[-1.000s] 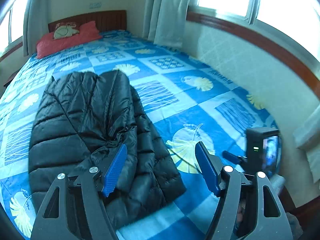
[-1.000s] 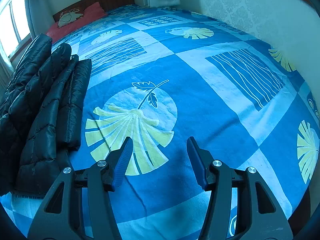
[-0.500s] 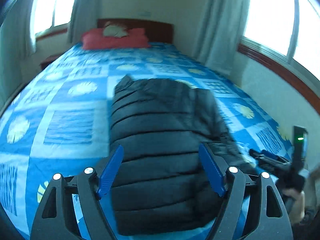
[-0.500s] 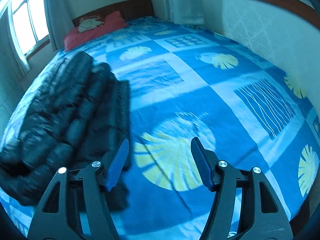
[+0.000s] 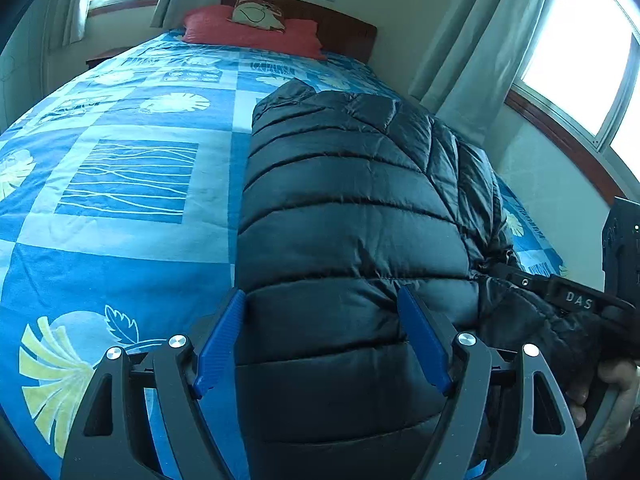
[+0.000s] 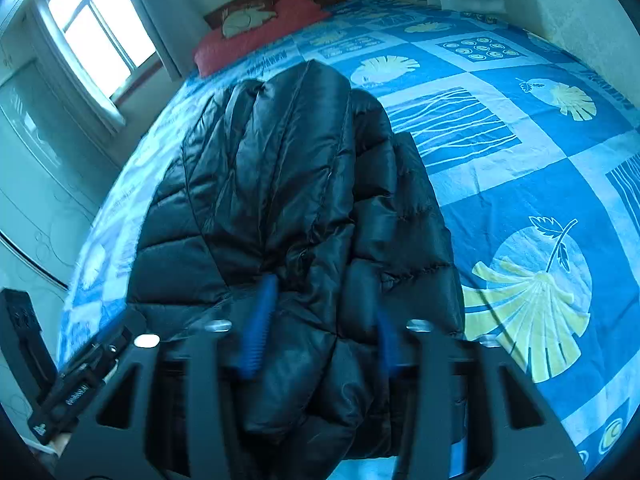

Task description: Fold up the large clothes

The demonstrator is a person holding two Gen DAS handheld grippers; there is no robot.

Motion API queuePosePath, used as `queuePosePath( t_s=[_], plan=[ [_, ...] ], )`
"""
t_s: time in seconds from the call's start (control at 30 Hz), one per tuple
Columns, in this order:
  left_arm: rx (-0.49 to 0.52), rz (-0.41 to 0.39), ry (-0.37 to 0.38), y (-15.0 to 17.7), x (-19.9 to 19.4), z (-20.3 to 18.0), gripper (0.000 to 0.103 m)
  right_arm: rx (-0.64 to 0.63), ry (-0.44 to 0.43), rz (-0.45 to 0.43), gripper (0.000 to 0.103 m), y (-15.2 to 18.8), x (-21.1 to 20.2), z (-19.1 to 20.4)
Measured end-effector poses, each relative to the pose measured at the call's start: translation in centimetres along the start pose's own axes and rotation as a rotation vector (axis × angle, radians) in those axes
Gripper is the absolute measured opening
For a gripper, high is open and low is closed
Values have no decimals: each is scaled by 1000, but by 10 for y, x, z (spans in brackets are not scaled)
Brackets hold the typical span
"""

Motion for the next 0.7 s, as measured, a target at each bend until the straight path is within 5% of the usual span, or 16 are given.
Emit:
queuePosePath(
  t_s=[0.27,0.53,0.6,0.67,0.7],
  plan=[
    [45,36,39,2,17,-16,78,26,69,22,27,4,21,-60],
    [67,89,-16,11,50,-18,79,21,66,15,28,9,36,-69],
    [53,84,-5,11,44,-16,78,13,79,1,32,6,26,-68],
    [25,74,2,10,35,-13,78,-7,127,-16,52,3,12,-67],
    [15,67,1,10,31,-12,78,-16,136,-31,53,1,4,-65]
  ],
)
Point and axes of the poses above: each gripper's, at about its wrist camera, not at the fingertips, and x roughly the way its jaws point, z to its left, y to its underside, the point moved 9 cm from there along x, roughly the way its jaws point, and after that the axes turned 6 degrees about -x, right-handed, at the moved point
